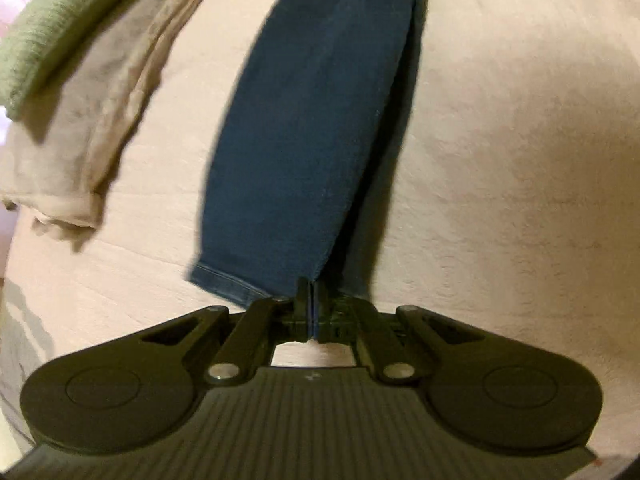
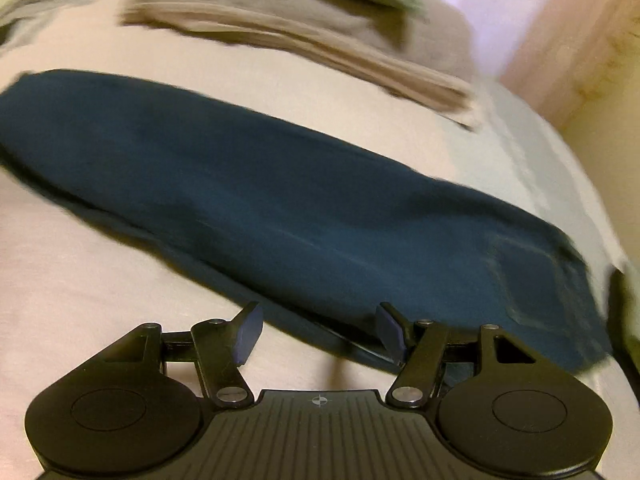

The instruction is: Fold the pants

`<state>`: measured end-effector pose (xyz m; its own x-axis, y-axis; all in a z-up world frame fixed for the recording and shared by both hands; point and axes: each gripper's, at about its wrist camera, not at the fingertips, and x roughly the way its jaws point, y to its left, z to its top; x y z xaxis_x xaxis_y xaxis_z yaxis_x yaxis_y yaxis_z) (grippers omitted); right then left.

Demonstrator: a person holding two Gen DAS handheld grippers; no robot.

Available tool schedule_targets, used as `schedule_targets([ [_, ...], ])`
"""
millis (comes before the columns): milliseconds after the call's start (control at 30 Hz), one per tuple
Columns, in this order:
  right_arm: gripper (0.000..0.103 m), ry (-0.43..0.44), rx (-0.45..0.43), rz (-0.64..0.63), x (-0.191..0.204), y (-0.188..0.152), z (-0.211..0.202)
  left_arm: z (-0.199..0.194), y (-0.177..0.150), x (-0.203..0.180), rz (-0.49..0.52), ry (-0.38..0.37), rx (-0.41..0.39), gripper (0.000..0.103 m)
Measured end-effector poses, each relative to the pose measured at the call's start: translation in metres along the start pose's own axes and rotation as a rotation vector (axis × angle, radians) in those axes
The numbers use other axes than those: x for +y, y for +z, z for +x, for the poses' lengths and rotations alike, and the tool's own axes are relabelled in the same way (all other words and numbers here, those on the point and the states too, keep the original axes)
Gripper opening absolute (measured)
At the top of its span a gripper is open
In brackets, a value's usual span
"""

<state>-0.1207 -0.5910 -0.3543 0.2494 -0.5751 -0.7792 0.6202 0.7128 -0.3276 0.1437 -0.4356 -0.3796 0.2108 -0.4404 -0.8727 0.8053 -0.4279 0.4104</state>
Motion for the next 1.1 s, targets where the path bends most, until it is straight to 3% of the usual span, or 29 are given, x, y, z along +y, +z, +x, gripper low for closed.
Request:
schedule_targets([
  [233,0.06,-0.1,0.059,0.341,-0.064,-0.032,0.006,-0.008,-0.016,-0.011,-0.026,0.002,0.083,0.0],
  [400,0.06,-0.119,0.067,0.491,-0.097,-0.045,0.02,-0.037,0.012,0.004,-0.107,0.055,0.052,0.0],
  [633,0.056,-0.045,0.024,0.544,-0.114,-0.062,0.039,-0.039,0.126,-0.024,-0.08,0.043,-0.114,0.006],
  [700,0.023,-0.011,-0.037,0.582,-0.123,-0.067,0.028,-0.03,0.169,-0.038,-0.09,0.023,-0.178,0.007],
  [800,0.008,0.033,-0.108,0.588,-0.131,-0.067,0.006,-0.014,0.226,-0.061,-0.079,-0.015,-0.261,0.01],
  [900,0.003,0.077,-0.114,0.649,-0.145,-0.067,-0.005,-0.002,0.278,-0.088,-0.048,-0.063,-0.335,0.016],
  [967,0.002,0.108,-0.09,0.693,-0.155,-0.069,-0.012,0.006,0.307,-0.108,-0.007,-0.089,-0.368,0.03],
  [1100,0.002,0.119,-0.076,0.704,-0.167,-0.067,-0.026,0.019,0.343,-0.139,0.085,-0.134,-0.397,0.036],
])
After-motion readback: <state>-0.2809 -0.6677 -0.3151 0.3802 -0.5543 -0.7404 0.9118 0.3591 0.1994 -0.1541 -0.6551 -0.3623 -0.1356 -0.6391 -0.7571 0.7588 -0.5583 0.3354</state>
